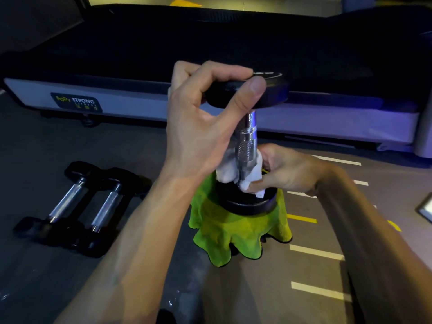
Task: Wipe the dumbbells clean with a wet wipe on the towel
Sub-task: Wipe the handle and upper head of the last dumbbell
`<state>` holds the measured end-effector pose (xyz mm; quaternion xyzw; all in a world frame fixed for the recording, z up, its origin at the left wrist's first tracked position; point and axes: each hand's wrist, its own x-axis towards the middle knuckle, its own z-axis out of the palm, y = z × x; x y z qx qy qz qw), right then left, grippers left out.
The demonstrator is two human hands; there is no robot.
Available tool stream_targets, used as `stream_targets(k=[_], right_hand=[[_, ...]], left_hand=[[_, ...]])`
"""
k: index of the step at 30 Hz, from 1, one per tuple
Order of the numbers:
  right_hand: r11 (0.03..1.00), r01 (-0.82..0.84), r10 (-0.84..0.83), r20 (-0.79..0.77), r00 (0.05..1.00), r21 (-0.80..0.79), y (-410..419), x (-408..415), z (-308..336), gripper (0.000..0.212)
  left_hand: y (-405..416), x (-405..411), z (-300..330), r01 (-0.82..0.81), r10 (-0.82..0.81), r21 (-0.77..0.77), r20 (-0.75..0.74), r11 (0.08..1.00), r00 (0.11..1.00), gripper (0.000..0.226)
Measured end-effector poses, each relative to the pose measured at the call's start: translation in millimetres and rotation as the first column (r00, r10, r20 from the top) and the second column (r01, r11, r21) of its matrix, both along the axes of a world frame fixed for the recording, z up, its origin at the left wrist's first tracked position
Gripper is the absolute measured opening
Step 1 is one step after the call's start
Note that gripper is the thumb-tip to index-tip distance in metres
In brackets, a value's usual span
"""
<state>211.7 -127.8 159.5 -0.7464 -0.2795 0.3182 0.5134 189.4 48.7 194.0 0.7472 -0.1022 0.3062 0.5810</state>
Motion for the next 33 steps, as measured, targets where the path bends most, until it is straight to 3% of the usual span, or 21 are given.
stream_targets(k=[4,8,13,16,19,23,26,28,33], right_hand=[[0.972,0.234,-0.232,0.157,0.96,0.011,15.1,-14.0,-13.8,0.016],[0.886,0.461,-0.404,0.394,0.826,-0.057,27.3,-34.2,-20.6,0.007],[0.801,0.599,-0.546,0.445,0.71,0.028,34.4,-65.5,-19.5,0.005],[0.728,0.683,-0.515,0.605,0.607,-0.066,30.4,-74.6,-28.8,0.006],[0.662,0.72,-0.353,0.76,0.546,-0.209,27.4,-81.9,-25.2,0.007],[0.62,0.762,-0.331,0.818,0.47,-0.186,26.6,-106.4,-12.1,0.009],[0.666,0.739,-0.294,0.874,0.386,-0.103,26.2,-120.3,-13.0,0.015],[0.703,0.709,-0.291,0.887,0.357,-0.055,23.7,-121.8,-18.2,0.038],[0.79,0.611,-0.299,0.846,0.442,-0.04,14.5,-125.6,-29.6,0.047]], left_hand=[[1.5,-0.1,-0.2,-0.004,0.004,-0.01,0.005,1.0,1.0,0.012],[6.6,-4.1,-2.2,0.014,-0.013,-0.009,0.018,1.0,1.0,0.011],[5.0,-6.3,-2.7,0.015,-0.015,-0.015,0.037,1.0,0.999,0.013],[3.8,-1.9,-2.7,0.016,-0.016,-0.031,0.028,0.999,0.999,0.013],[4.2,4.0,-2.2,0.018,-0.017,-0.049,0.013,0.999,1.0,0.012],[1.5,6.4,-1.0,0.032,-0.031,-0.041,0.013,0.999,0.999,0.012],[1.1,6.4,-0.4,0.034,-0.033,-0.049,0.011,0.998,0.999,0.011],[1.1,6.3,-0.4,0.028,-0.028,-0.049,0.007,0.998,1.0,0.011],[0.7,6.0,-0.2,0.03,-0.029,-0.029,0.002,0.999,1.0,0.012]])
